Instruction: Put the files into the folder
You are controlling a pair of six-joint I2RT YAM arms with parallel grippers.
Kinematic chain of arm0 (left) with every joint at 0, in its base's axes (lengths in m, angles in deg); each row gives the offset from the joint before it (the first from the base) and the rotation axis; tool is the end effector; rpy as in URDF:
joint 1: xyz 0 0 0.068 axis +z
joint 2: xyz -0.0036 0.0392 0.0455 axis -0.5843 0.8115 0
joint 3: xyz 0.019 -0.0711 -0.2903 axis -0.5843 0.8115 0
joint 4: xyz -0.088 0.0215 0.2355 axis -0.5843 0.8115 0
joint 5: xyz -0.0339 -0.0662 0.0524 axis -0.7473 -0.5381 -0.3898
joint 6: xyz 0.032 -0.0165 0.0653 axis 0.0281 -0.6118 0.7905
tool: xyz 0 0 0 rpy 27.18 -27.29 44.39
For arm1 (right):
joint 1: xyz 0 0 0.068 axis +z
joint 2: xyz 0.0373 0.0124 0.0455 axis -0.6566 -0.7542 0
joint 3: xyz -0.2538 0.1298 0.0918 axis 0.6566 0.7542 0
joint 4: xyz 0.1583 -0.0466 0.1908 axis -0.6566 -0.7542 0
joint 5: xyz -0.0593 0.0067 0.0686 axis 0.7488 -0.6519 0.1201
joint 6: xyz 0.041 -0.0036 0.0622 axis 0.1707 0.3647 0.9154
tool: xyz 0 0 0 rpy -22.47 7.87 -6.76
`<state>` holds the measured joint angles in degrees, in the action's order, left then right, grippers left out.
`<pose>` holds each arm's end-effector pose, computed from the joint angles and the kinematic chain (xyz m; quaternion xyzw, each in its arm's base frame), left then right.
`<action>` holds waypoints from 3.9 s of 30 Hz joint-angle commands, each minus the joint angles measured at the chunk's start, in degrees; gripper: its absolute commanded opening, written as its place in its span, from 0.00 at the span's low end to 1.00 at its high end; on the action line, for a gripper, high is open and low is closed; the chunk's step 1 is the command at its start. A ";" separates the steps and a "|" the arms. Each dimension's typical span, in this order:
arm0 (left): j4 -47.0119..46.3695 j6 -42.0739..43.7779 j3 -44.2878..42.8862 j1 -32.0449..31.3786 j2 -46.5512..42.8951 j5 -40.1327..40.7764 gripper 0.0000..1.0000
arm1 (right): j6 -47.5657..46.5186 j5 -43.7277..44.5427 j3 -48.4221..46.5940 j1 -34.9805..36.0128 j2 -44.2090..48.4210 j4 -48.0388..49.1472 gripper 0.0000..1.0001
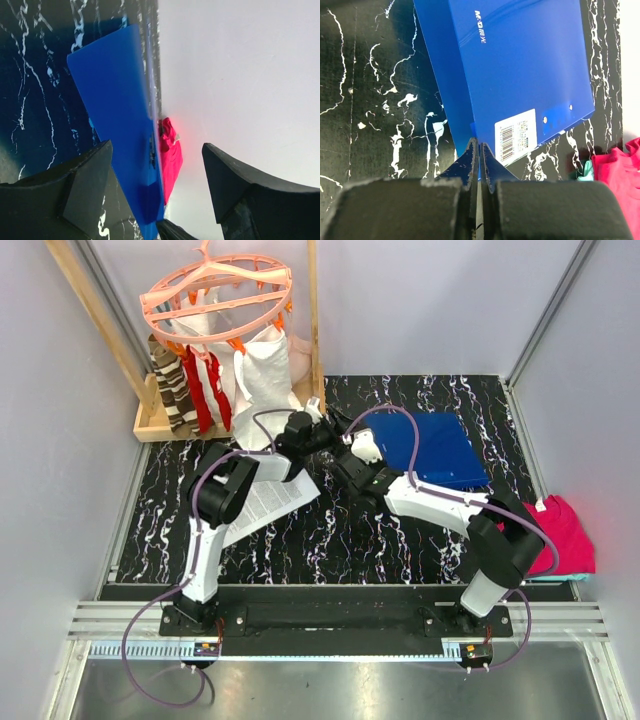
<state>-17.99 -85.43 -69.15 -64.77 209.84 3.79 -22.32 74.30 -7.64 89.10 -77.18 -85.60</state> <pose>0.4320 -0.2721 0.1854 -0.1612 0.7413 -0.6070 0.2367 0.2629 0.2192 0.2338 -0.1330 0.8642 -0.2278 0.4285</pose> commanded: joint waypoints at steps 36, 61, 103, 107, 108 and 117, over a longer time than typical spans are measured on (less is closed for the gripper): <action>16.58 45.35 10.98 -10.44 -25.39 18.79 0.00 | 29.56 -27.69 -1.79 -12.77 31.62 -19.57 1.00; 21.26 72.35 17.94 -39.53 -37.63 52.12 0.00 | 30.96 -16.98 -19.92 -22.65 12.99 -32.41 0.86; 35.41 54.00 22.87 -29.62 -61.45 39.90 0.90 | -2.79 -51.79 4.09 -24.67 35.23 9.34 0.00; 36.55 51.27 21.55 -27.06 -56.71 37.27 0.89 | -2.61 -50.12 5.32 -26.42 34.97 9.17 0.00; 36.81 50.83 21.29 -26.89 -55.74 37.09 0.89 | -2.44 -50.12 5.58 -26.78 34.88 9.17 0.00; 44.88 44.33 21.89 -21.00 -52.83 39.55 0.99 | 2.13 -53.20 9.71 -34.94 34.44 8.82 0.00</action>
<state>24.02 -36.30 -46.79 -89.20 158.54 42.56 -22.74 22.70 0.42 57.36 -42.88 -77.23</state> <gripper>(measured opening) 0.961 0.009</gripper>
